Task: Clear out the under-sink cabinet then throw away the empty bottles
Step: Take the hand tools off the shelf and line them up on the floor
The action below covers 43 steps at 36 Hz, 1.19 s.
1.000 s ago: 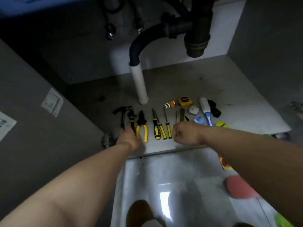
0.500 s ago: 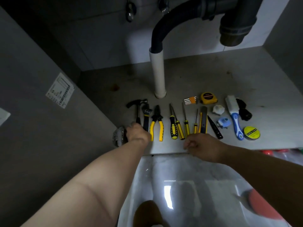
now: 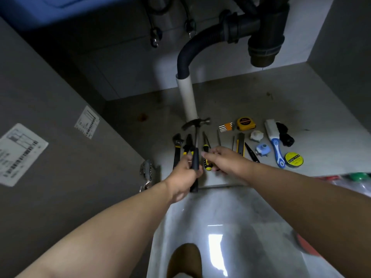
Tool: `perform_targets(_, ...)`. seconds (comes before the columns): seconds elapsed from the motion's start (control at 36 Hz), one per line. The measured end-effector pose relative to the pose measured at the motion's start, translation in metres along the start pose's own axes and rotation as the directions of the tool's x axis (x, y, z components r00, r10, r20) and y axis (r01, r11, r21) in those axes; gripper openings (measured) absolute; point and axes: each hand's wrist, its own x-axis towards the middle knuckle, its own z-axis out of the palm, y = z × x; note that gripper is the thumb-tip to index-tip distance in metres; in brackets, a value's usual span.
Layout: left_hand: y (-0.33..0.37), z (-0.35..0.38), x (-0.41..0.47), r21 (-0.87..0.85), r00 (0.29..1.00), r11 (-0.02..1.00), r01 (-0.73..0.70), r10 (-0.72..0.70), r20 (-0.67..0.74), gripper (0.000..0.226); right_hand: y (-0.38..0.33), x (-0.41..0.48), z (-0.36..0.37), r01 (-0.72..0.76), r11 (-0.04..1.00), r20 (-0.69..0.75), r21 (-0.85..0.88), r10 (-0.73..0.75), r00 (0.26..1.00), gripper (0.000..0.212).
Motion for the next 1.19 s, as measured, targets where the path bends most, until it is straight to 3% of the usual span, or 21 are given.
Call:
perform_targets(0.08, -0.003, 0.016, -0.018, -0.014, 0.981, 1.0, 0.003, 0.0, 0.192, 0.033, 0.001, -0.006, 0.002, 0.026, 0.997, -0.059, 0.078, -0.022, 0.998, 0.027)
perform_targets(0.17, -0.006, 0.024, -0.021, 0.03, 0.97, 0.999, 0.032, -0.038, 0.241, 0.02, 0.01, -0.006, -0.005, -0.003, 0.998, -0.179, 0.067, 0.015, 0.984, 0.021)
perform_targets(0.22, -0.004, 0.021, -0.015, 0.045, 0.979, 0.998, 0.047, -0.055, 0.198, 0.004, 0.015, -0.007, -0.013, -0.055, 0.98, -0.138, 0.191, 0.082, 0.987, 0.015)
perform_targets(0.28, -0.004, 0.013, 0.001, 0.116, 0.999, 0.993, 0.037, -0.039, 0.021, 0.014, 0.02, -0.009, -0.023, -0.1, 0.962, -0.073, 0.255, 0.122, 0.99, 0.016)
perform_targets(0.36, -0.003, -0.006, 0.026, 0.268, 0.957, 0.963, 0.026, 0.053, -0.284, 0.006, 0.034, -0.01, -0.037, -0.147, 0.969, -0.012, 0.197, 0.153, 0.988, 0.021)
perform_targets(0.44, -0.003, -0.03, 0.053, 0.508, 0.924, 0.848, 0.153, 0.06, -0.378, 0.026, 0.054, -0.011, -0.044, -0.171, 0.977, 0.042, 0.13, 0.167, 0.985, 0.023)
perform_targets(0.61, -0.013, -0.05, 0.083, 0.668, 0.919, 0.692, 0.274, 0.015, -0.393, 0.035, 0.082, -0.01, -0.046, -0.219, 0.976, 0.114, 0.011, 0.216, 0.97, 0.019)
perform_targets(0.97, -0.017, -0.045, 0.089, 0.656, 0.892, 0.666, 0.355, -0.031, -0.451, 0.037, 0.095, -0.009, -0.012, -0.212, 0.975, 0.249, -0.063, 0.221, 0.943, 0.019)
perform_targets(1.19, -0.016, -0.047, 0.068, 0.613, 0.912, 0.697, 0.372, -0.153, -0.379, 0.024, 0.119, -0.05, -0.011, -0.239, 0.935, 0.305, -0.263, 0.316, 0.899, 0.02)
